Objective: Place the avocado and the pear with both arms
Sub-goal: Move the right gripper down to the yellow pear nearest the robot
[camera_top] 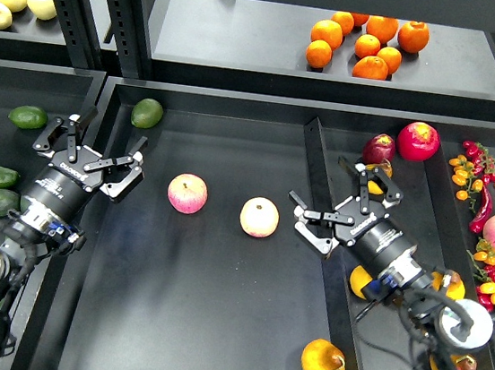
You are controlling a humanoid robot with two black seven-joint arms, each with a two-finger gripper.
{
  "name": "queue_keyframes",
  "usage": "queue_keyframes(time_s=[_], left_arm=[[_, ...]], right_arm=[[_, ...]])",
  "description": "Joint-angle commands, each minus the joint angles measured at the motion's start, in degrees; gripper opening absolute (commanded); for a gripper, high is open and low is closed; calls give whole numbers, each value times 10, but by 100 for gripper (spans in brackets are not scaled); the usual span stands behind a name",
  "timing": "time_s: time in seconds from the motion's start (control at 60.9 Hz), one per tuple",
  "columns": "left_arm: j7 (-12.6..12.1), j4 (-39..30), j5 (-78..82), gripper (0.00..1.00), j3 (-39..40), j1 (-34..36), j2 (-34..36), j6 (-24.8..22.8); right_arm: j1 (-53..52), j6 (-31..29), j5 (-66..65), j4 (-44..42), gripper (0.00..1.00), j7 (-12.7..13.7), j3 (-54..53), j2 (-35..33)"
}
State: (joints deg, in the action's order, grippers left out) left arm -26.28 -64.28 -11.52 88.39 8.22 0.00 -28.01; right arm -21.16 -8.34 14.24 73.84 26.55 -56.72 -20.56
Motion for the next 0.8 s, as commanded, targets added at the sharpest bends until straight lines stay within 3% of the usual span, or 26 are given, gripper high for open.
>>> queue_keyframes(time_s=[0.0, 0.263, 0.46, 0.788], left_arm=[[0, -2, -1, 99, 0, 0, 0, 0], [0, -2, 0, 99, -1, 0, 0, 0], [-1, -2, 0, 99, -4, 0, 0, 0], [-1, -4, -1, 99, -4, -2, 0, 0]], right_arm=[[-45, -1, 2, 2, 100, 14, 48, -35], [-151, -53, -28, 1, 100, 14, 189, -103], [-268, -130, -98, 0, 100, 14, 358, -146], [-358, -197, -114, -8, 100, 14, 498, -149]])
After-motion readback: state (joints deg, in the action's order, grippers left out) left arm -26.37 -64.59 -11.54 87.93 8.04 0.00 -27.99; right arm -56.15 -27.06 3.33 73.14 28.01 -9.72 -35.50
